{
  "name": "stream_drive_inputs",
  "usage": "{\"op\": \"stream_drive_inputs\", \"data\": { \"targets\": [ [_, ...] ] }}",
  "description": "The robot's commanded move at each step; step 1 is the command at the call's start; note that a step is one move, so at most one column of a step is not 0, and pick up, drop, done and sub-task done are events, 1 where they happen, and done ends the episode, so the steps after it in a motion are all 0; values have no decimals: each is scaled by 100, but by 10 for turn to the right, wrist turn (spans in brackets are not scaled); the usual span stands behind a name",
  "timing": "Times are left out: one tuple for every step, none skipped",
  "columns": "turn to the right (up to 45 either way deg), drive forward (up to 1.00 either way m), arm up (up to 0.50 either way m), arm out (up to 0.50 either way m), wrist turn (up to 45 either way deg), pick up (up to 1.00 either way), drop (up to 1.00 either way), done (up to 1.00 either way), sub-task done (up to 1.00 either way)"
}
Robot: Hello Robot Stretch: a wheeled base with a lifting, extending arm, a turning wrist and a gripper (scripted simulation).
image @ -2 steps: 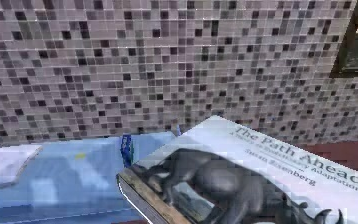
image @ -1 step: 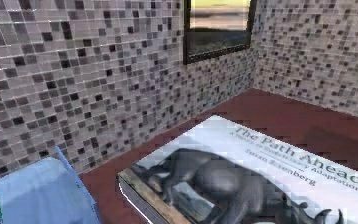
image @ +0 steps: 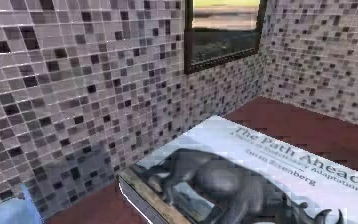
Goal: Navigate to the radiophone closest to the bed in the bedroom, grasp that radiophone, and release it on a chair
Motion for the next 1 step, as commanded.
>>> {"op": "stream_drive_inputs", "data": {
  "targets": [
    [450,0,0,0,0,0,0,0,0]
  ]
}}
